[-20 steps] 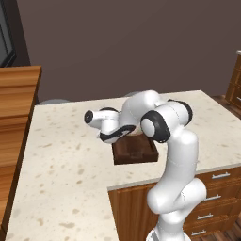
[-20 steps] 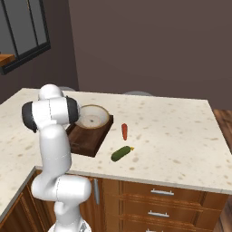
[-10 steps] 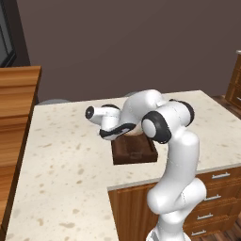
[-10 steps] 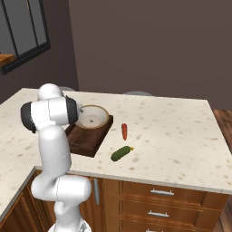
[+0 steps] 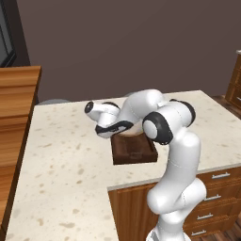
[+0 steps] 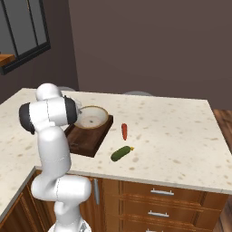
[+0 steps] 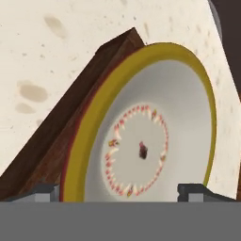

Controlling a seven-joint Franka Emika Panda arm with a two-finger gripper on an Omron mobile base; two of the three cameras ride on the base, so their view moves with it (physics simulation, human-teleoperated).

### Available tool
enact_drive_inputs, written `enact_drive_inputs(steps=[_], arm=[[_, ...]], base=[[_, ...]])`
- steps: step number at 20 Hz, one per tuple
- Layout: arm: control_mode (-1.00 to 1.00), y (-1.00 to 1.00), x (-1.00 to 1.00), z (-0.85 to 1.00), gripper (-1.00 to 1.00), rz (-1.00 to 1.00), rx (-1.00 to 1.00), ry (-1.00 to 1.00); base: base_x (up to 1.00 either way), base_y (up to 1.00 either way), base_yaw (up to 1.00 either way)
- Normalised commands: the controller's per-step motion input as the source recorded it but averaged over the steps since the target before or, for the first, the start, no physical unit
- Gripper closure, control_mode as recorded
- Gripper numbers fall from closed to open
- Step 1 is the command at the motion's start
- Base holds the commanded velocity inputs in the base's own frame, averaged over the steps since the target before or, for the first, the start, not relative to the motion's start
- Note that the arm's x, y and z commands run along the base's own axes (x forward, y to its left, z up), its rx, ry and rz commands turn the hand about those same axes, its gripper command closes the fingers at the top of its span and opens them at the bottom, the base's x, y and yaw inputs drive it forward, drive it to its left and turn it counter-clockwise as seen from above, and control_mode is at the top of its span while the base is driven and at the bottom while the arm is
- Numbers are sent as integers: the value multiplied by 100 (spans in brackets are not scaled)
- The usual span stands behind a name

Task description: Place the two vegetables and bowl onto the tray for setting up a vegetable dip station.

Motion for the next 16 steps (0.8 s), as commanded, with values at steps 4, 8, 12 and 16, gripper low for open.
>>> enact_drive_inputs(steps=[4,8,12,16], arm=[[-100,15,-8,7,-100,0,0,16],[-100,25,-10,14,-100,0,1,10],[-100,17,-16,20,-100,0,7,3],[-100,4,-29,22,-100,-2,9,0]], base=[[0,0,0],[0,0,0],[0,0,0],[0,0,0]])
